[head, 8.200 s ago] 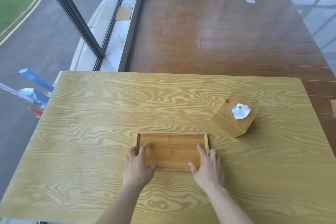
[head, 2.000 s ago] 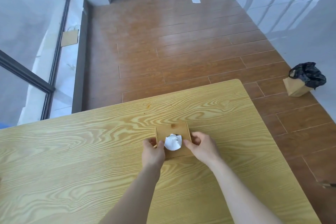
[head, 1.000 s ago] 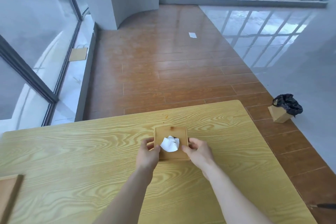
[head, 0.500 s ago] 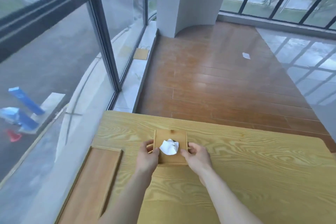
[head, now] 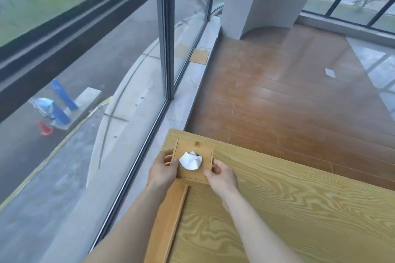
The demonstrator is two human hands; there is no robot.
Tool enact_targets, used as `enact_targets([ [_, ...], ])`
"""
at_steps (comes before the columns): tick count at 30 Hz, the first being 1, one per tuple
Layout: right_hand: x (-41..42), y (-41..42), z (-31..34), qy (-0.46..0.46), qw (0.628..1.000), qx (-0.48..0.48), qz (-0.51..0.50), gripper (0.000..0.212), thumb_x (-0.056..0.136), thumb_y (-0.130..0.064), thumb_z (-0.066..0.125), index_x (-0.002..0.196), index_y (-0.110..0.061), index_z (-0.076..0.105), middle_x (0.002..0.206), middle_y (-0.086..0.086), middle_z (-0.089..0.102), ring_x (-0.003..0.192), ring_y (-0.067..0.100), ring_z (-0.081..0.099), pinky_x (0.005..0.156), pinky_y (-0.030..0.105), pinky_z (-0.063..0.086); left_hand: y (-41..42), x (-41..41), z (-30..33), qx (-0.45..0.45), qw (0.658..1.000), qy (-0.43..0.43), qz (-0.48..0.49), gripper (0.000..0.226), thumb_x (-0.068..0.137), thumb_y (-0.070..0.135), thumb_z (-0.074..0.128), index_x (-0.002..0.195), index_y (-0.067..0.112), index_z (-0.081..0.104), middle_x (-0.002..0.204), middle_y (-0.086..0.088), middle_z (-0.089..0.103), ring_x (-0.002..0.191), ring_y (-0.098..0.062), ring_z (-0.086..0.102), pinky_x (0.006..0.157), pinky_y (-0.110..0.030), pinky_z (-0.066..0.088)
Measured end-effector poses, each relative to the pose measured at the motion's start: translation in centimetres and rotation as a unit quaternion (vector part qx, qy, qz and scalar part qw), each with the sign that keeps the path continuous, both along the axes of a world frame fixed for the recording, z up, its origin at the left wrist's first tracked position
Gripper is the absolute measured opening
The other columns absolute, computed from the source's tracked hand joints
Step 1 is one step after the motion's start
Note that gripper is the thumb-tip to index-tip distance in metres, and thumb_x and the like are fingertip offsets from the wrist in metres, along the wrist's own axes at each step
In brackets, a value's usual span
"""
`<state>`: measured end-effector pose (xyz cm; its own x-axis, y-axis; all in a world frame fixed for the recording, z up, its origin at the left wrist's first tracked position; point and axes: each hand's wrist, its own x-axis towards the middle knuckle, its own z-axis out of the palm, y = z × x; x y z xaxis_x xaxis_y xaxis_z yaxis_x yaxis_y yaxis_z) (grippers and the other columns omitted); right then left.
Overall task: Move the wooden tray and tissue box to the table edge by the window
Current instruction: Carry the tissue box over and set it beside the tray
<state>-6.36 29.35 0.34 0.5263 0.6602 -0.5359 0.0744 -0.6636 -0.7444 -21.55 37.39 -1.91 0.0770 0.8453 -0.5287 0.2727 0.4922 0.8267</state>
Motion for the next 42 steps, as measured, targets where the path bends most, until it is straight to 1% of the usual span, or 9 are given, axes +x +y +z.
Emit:
enact_targets([
  [3,-0.6,2.1,-0.9,-0.005,1.0,0.002,0.003,0.017,0.088,-0.024,0.069,0.087,-0.041,0.066,0.082,-0.016,0.064,0.08,0.011,0.063,0.067,0.02,0.047,2.0,-0.7,-1.0,-0.004,1.0,0.0,0.001,0.029,0.096,0.024,0.06,0.125,0.033,0.062,0.121,0.005,0.067,0.106,-0.016,0.065,0.09,-0.037,0.055],
  [6,-1.0,3.5,-1.8,0.003,1.0,-0.002,0.008,0.024,0.086,-0.018,0.066,0.102,-0.034,0.073,0.09,-0.01,0.072,0.089,0.016,0.068,0.074,0.026,0.05,3.6,-0.9,-1.6,0.0,1.0,-0.004,-0.004,0.034,0.098,0.023,0.058,0.13,0.031,0.061,0.12,0.006,0.067,0.104,-0.011,0.064,0.077,-0.028,0.052],
  [9,-1.2,4.5,-2.7,0.009,1.0,0.003,0.017,0.026,0.087,-0.015,0.066,0.105,-0.033,0.073,0.09,-0.009,0.073,0.083,0.011,0.068,0.068,0.021,0.048,4.7,-1.2,-2.4,0.003,1.0,-0.006,-0.011,0.035,0.099,0.022,0.056,0.131,0.032,0.061,0.12,0.007,0.066,0.1,-0.006,0.063,0.071,-0.023,0.049],
  [14,-1.9,5.4,-3.9,0.035,0.999,0.03,0.019,0.037,0.093,-0.01,0.062,0.098,-0.046,0.068,0.084,-0.023,0.07,0.075,-0.011,0.062,0.064,0.009,0.045,5.7,-1.6,-4.0,0.0,1.0,-0.012,-0.017,0.045,0.099,0.012,0.046,0.136,0.034,0.059,0.127,0.01,0.065,0.112,-0.011,0.062,0.086,-0.028,0.051],
  [18,-2.2,5.5,-4.5,0.058,0.997,0.035,0.03,0.048,0.096,-0.006,0.062,0.137,-0.031,0.059,0.109,-0.02,0.066,0.086,-0.017,0.058,0.071,0.006,0.045,5.8,-1.9,-4.8,-0.001,1.0,-0.015,-0.024,0.049,0.099,0.01,0.045,0.138,0.035,0.057,0.131,0.013,0.065,0.116,-0.009,0.061,0.094,-0.031,0.052],
  [20,-2.1,5.5,-4.5,0.055,0.997,0.028,0.035,0.056,0.095,-0.005,0.063,0.145,-0.026,0.05,0.121,-0.011,0.062,0.095,-0.007,0.058,0.085,0.009,0.044,5.5,-2.1,-5.0,0.011,0.999,-0.011,-0.029,0.05,0.1,0.009,0.044,0.143,0.033,0.053,0.135,0.012,0.062,0.122,-0.01,0.059,0.101,-0.033,0.049],
  [23,-2.1,5.4,-5.1,-0.005,0.998,0.006,0.069,0.07,0.089,-0.013,0.073,0.151,-0.026,0.043,0.132,-0.005,0.061,0.104,0.007,0.065,0.097,0.025,0.05,4.9,-2.1,-4.9,0.054,0.998,0.006,-0.044,0.053,0.099,0.012,0.051,0.148,0.031,0.044,0.138,0.013,0.058,0.121,-0.003,0.057,0.102,-0.029,0.046],
  [29,-2.8,5.1,-6.4,-0.22,0.964,0.002,0.149,0.079,0.078,-0.029,0.084,0.147,-0.032,0.046,0.11,-0.01,0.068,0.093,0.014,0.069,0.088,0.036,0.058,3.8,-1.8,-5.1,0.153,0.972,0.112,-0.142,0.082,0.084,0.021,0.077,0.154,0.028,0.033,0.141,0.02,0.039,0.122,0.007,0.038,0.099,-0.019,0.032],
  [42,-2.4,8.1,-6.0,-0.277,0.946,-0.017,0.17,0.066,0.088,-0.032,0.075,0.148,-0.025,0.047,0.105,0.003,0.075,0.099,0.026,0.07,0.085,0.039,0.058,7.9,-0.6,-5.2,0.149,0.97,0.131,-0.14,0.083,0.085,0.019,0.078,0.154,0.029,0.035,0.153,0.007,0.044,0.138,-0.012,0.044,0.103,-0.022,0.032],
])
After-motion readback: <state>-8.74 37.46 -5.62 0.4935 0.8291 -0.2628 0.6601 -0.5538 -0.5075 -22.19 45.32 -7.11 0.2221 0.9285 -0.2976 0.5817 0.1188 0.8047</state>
